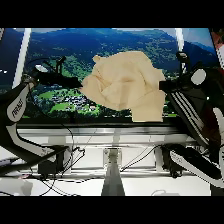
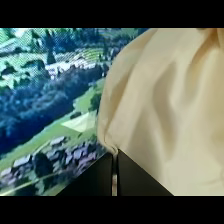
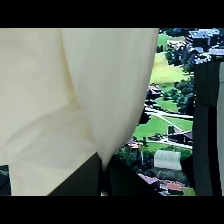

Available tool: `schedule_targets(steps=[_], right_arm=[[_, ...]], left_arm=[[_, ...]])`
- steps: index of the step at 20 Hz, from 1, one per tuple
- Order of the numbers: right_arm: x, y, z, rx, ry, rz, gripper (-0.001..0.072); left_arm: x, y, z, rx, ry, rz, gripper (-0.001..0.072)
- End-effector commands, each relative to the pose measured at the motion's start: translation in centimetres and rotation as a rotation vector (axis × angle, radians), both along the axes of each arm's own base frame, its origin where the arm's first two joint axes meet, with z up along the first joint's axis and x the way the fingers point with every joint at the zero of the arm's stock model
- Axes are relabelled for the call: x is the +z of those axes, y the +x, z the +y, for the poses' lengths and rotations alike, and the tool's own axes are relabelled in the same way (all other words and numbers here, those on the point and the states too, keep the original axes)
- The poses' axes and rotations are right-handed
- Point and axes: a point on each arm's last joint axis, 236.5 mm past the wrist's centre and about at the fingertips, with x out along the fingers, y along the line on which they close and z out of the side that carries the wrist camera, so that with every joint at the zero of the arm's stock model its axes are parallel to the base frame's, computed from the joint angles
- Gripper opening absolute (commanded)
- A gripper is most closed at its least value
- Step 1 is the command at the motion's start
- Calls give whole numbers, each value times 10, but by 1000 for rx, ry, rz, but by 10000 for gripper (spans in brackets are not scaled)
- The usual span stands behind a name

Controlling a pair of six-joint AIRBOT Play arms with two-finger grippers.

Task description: Fold the clothes and pants, and hang the long-sleeved shirts on hangers.

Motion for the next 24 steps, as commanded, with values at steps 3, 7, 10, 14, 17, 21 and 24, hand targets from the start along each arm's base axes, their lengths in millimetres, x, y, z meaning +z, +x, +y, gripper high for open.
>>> schedule_targets(steps=[3,7,10,14,17,21,24], right_arm=[[29,15,0,-1,2,-89,15],[78,38,14,0,65,-204,15],[115,49,27,64,68,-290,15],[197,52,47,199,39,-456,15],[286,42,42,195,26,-665,15],[384,-4,44,202,56,-908,15],[423,-39,50,222,103,-1011,15]], left_arm=[[71,30,15,-38,-14,-163,10],[167,44,28,0,24,-391,9],[246,29,29,25,45,-558,10],[380,-7,46,155,128,-918,10],[478,-52,91,398,260,-1194,10],[560,-131,114,596,313,-1438,10],[579,-168,113,607,370,-1526,10]])
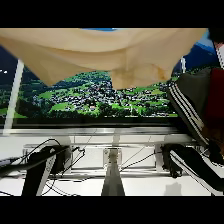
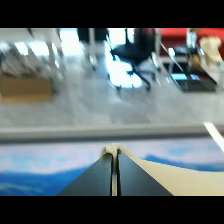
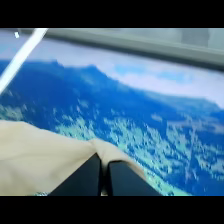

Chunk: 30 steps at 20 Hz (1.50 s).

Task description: Fold the clothes and pants, and hang the long-sleeved shirts on hangers.

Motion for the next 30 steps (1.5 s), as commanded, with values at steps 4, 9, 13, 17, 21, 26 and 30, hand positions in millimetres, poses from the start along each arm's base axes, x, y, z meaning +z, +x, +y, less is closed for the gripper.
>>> schedule_targets(steps=[4,9,13,17,21,26,30], right_arm=[[51,-61,8,56,43,-124,14],[18,-53,10,50,54,23,13],[-20,31,16,21,75,110,13],[-147,123,24,5,42,407,14],[-264,185,26,-30,21,589,14],[-360,220,17,-76,-27,683,14],[-418,169,-5,-78,-166,923,14]], left_arm=[[34,-67,12,126,32,-134,10],[-26,-47,37,209,-55,109,9],[-107,43,44,145,-147,381,9],[-247,142,57,98,-179,727,10],[-380,197,56,73,-178,946,10],[-444,234,48,82,-165,952,10],[-486,195,47,53,-99,1170,10]])
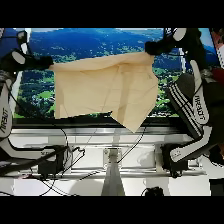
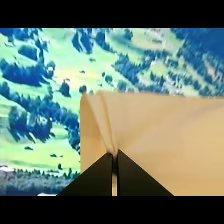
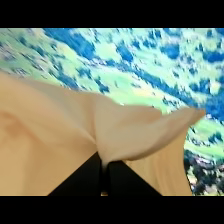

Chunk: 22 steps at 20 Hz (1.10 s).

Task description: Fold the clothes and pants, and hang the long-sleeved shirts on hangers.

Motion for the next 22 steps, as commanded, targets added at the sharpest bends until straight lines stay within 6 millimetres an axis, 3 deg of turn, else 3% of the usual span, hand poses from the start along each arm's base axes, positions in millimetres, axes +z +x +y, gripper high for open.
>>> schedule_targets(steps=[1,3,5,6,7,8,9,10,13,15,16,18,21,22], right_arm=[[-55,-52,-22,40,-116,254,14],[-68,-84,-31,74,-158,384,14],[-73,-97,-37,75,-183,436,15],[-73,-97,-39,66,-186,436,115],[-73,-97,-39,64,-190,434,421],[-71,-96,-43,56,-206,433,573],[-67,-99,-50,39,-230,448,570],[-60,-100,-57,35,-258,445,566],[-21,-103,-73,44,-326,375,403],[5,-115,-78,56,-330,333,403],[12,-126,-82,48,-325,325,402],[21,-159,-94,27,-309,324,307],[17,-220,-90,-14,-197,303,307],[13,-238,-81,-25,-142,273,242]], left_arm=[[-41,-35,0,-67,38,200,11],[-50,-59,-8,-114,22,306,11],[-53,-72,-11,-139,14,359,11],[-53,-75,-12,-141,10,369,68],[-53,-78,-12,-144,7,381,245],[-52,-82,-13,-148,3,395,484],[-48,-85,-14,-153,1,404,560],[-40,-86,-15,-156,2,399,558],[11,-85,-11,-154,39,294,470],[47,-100,-2,-150,87,260,461],[62,-113,6,-147,120,267,461],[85,-132,16,-130,151,262,461],[110,-147,24,-88,156,203,456],[110,-159,26,-78,152,218,328]])
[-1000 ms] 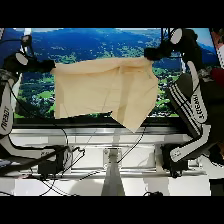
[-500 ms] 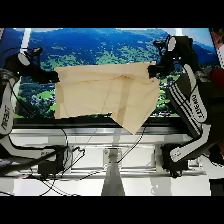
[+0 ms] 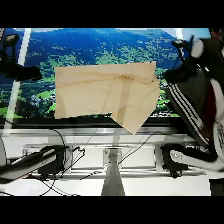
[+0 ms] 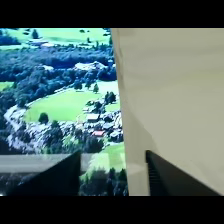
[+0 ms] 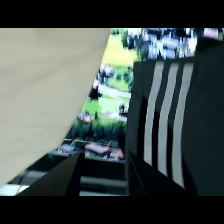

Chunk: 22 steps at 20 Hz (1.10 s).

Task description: Fold the clothes and pants, and hang the long-sleeved shirts on hangers.

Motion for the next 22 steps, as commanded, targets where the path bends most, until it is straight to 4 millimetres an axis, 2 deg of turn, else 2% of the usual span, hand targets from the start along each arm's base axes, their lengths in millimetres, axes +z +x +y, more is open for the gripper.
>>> schedule_targets(steps=[1,4,5,6,7,8,9,10,13,16,18,19,20,22], right_arm=[[-8,-60,26,-53,174,-126,10],[-23,-88,60,-183,374,-301,28],[-36,-97,66,-273,427,-305,162],[-52,-105,66,-356,446,-288,356],[-72,-113,64,-433,449,-252,409],[-90,-121,62,-482,444,-211,408],[-103,-128,65,-506,450,-171,408],[-113,-131,69,-520,462,-137,409],[-132,-128,82,-513,506,-65,409],[-159,-132,93,-522,530,34,408],[-164,-129,106,-481,583,59,395],[-162,-124,113,-456,618,50,360],[-158,-119,116,-423,637,27,266],[-152,-110,115,-349,628,-15,26]], left_arm=[[15,-43,11,44,12,27,174],[-4,-86,25,126,-2,69,160],[-14,-99,27,153,-12,84,160],[-28,-112,30,184,-24,107,160],[-42,-123,33,217,-34,126,175],[-57,-133,36,249,-47,153,325],[-72,-143,35,280,-65,187,572],[-85,-149,34,298,-77,212,661],[-109,-152,21,305,-140,256,660],[-120,-136,1,325,-265,260,660],[-128,-133,-6,316,-305,284,660],[-132,-134,-6,317,-308,298,660],[-136,-135,-5,324,-314,309,644],[-141,-135,-1,345,-325,320,636]])
